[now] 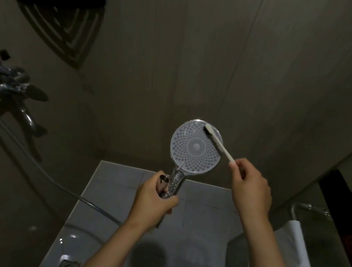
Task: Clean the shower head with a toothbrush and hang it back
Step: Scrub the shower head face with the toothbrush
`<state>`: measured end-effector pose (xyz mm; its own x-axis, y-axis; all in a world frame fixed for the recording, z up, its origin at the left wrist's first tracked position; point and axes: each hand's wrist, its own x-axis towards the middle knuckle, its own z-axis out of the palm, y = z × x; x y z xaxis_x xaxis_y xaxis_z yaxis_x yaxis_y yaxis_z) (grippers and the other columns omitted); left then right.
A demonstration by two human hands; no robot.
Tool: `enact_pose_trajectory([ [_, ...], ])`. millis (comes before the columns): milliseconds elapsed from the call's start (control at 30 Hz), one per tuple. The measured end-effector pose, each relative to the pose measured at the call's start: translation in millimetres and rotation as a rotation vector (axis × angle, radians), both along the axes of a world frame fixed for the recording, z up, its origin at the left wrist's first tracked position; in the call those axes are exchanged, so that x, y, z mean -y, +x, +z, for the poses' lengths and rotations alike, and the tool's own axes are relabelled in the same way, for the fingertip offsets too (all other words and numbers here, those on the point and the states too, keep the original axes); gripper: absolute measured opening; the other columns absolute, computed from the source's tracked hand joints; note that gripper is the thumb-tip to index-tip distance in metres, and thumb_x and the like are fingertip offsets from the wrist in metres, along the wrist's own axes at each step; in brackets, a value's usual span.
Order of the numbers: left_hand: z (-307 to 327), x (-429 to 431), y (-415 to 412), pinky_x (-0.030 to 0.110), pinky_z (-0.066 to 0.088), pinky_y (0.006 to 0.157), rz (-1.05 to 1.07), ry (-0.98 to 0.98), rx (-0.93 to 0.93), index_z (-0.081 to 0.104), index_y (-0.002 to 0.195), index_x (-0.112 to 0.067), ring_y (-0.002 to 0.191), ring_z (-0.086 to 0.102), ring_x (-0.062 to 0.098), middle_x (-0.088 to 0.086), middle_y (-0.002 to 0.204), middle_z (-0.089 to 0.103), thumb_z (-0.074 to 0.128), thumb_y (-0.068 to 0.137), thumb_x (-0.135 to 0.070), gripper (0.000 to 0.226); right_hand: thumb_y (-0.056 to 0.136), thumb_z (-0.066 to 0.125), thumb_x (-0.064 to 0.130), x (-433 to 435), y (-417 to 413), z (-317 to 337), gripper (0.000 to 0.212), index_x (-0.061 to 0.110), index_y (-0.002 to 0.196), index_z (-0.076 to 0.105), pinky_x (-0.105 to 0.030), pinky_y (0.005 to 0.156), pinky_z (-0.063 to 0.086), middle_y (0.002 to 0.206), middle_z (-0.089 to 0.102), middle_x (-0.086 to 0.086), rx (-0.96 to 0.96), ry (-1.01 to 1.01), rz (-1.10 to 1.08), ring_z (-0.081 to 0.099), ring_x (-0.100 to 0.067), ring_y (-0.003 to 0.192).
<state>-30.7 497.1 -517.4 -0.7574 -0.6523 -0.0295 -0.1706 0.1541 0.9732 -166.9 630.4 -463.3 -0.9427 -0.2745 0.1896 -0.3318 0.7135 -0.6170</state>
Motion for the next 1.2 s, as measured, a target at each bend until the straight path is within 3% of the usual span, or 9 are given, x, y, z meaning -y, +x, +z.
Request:
enact_pose_trajectory([
  [100, -1, -4, -3, 0.031, 0.053, 0.051, 0.0, -0.013, -0.003, 0.047, 0.07, -0.013, 0.054, 0.051, 0.015, -0.003, 0.058, 0.052, 0.067, 0.07, 0.004, 0.027, 0.096, 0.046, 0.038, -4, 0, -3, 0.022, 0.021, 0.09, 0.059, -0.031, 0.062, 0.034, 0.073, 0.058, -0.002, -0.01, -0.024, -0.042, 0.053, -0.028, 0.073],
  [200, -1, -7, -4, 0.035, 0.053, 0.05, 0.006, -0.037, 0.0, 0.046, 0.07, -0.01, 0.053, 0.049, 0.016, 0.0, 0.058, 0.05, 0.067, 0.068, 0.002, 0.025, 0.096, 0.045, 0.033, -13, -4, -7, 0.021, 0.018, 0.085, 0.056, -0.035, 0.062, 0.039, 0.068, 0.057, -0.003, -0.009, -0.193, -0.066, 0.056, -0.03, 0.073],
  [333, 1, -8, -6, 0.037, 0.053, 0.05, 0.024, -0.033, 0.005, 0.044, 0.07, -0.013, 0.051, 0.048, 0.016, -0.003, 0.055, 0.049, 0.068, 0.068, 0.0, 0.027, 0.094, 0.053, 0.027, -19, -5, -6, 0.02, 0.021, 0.075, 0.056, -0.03, 0.055, 0.036, 0.055, 0.046, 0.005, 0.102, -0.255, 0.24, 0.041, -0.004, 0.052],
  [467, 5, -13, -6, 0.037, 0.054, 0.051, 0.003, -0.026, 0.006, 0.047, 0.076, -0.006, 0.052, 0.05, 0.016, 0.001, 0.059, 0.051, 0.069, 0.069, 0.001, 0.024, 0.093, 0.055, 0.028, -18, 4, -12, 0.018, 0.024, 0.076, 0.058, -0.029, 0.054, 0.037, 0.056, 0.051, 0.005, 0.122, -0.127, 0.3, 0.046, -0.009, 0.055],
  [700, 4, -19, -3, 0.034, 0.052, 0.05, 0.018, -0.025, 0.024, 0.048, 0.074, -0.006, 0.053, 0.052, 0.017, 0.004, 0.061, 0.053, 0.07, 0.068, 0.0, 0.023, 0.093, 0.049, 0.039, -33, -6, -16, 0.02, 0.023, 0.084, 0.057, -0.037, 0.064, 0.047, 0.069, 0.06, -0.004, -0.005, -0.066, -0.016, 0.059, -0.033, 0.074],
  [867, 2, -22, -3, 0.031, 0.051, 0.049, 0.018, -0.005, 0.038, 0.048, 0.078, -0.001, 0.052, 0.051, 0.016, 0.006, 0.064, 0.052, 0.07, 0.069, 0.0, 0.024, 0.095, 0.046, 0.036, -34, -1, -20, 0.022, 0.021, 0.083, 0.056, -0.036, 0.059, 0.044, 0.062, 0.056, -0.001, 0.017, -0.147, -0.023, 0.056, -0.027, 0.065],
  [1000, -1, -24, -1, 0.027, 0.051, 0.047, 0.032, 0.026, 0.032, 0.048, 0.07, -0.018, 0.054, 0.053, 0.019, 0.007, 0.065, 0.052, 0.07, 0.07, 0.001, 0.029, 0.095, 0.05, 0.029, -37, -2, -21, 0.02, 0.02, 0.079, 0.056, -0.032, 0.057, 0.039, 0.058, 0.051, 0.003, 0.073, -0.258, 0.052, 0.049, -0.014, 0.058],
  [1100, -3, -21, -1, 0.032, 0.053, 0.049, 0.026, 0.015, 0.039, 0.047, 0.07, -0.014, 0.053, 0.054, 0.02, 0.009, 0.065, 0.053, 0.071, 0.07, 0.001, 0.028, 0.093, 0.055, 0.026, -32, 2, -22, 0.019, 0.019, 0.075, 0.057, -0.028, 0.055, 0.037, 0.06, 0.051, 0.003, 0.158, -0.199, 0.222, 0.044, -0.009, 0.057],
  [1200, -1, -21, -2, 0.031, 0.053, 0.048, 0.018, 0.01, 0.037, 0.046, 0.07, -0.013, 0.054, 0.054, 0.021, 0.008, 0.065, 0.052, 0.07, 0.07, 0.002, 0.028, 0.093, 0.055, 0.025, -28, 9, -26, 0.018, 0.016, 0.077, 0.059, -0.024, 0.051, 0.034, 0.061, 0.053, 0.002, 0.182, -0.136, 0.241, 0.045, -0.01, 0.056],
])
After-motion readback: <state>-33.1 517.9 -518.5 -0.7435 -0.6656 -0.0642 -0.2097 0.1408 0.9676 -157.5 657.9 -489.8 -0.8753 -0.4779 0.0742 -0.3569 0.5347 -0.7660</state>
